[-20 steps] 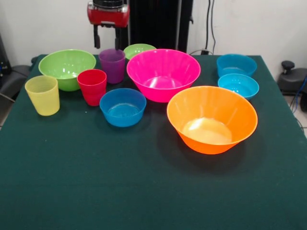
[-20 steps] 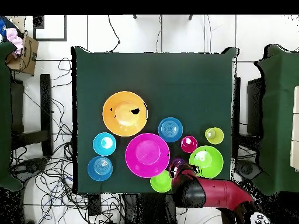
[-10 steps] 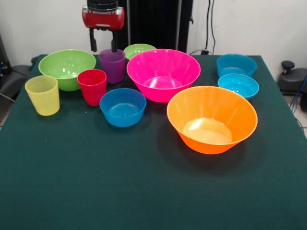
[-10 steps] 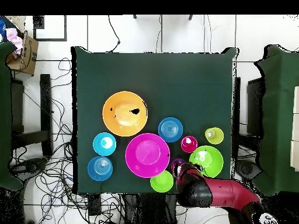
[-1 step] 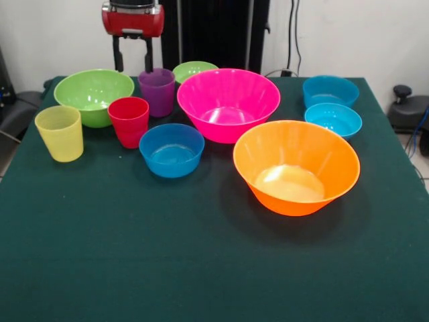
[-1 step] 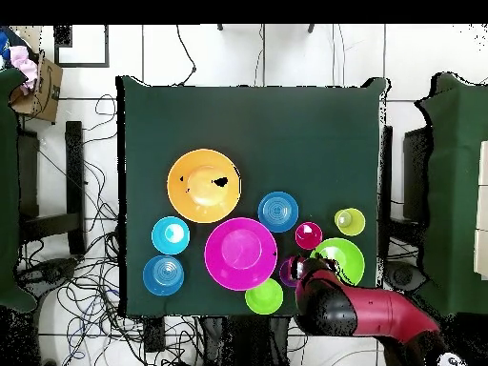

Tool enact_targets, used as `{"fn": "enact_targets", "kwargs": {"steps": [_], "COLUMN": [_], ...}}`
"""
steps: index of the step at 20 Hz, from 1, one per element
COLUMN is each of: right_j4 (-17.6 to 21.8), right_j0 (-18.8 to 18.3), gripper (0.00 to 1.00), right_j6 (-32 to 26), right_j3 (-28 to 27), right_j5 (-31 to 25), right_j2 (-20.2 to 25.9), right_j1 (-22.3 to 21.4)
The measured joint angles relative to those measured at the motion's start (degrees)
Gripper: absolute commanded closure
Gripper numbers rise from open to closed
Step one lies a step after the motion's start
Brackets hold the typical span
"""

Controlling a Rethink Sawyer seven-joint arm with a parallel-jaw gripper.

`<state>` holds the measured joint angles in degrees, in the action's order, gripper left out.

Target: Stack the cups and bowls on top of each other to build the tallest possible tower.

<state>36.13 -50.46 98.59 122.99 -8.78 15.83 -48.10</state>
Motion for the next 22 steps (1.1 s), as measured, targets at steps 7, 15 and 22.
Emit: {"fn": "enact_targets", "kwargs": {"steps": [7,15,22], "right_j4": [3.09,8.68,10.57], "right_j0": [0.59,2.09,1.4], "gripper": [0.0,0.0,0.0], "right_j6": [0.0,0.0,0.0], "right_j3": [-2.24,-5.11,-5.77], "right_j5": [-0.01,0.02,0.02], "right_j2": [-0.21,-1.41,-1.44], "right_j1": [3.01,9.2,12.11]}}
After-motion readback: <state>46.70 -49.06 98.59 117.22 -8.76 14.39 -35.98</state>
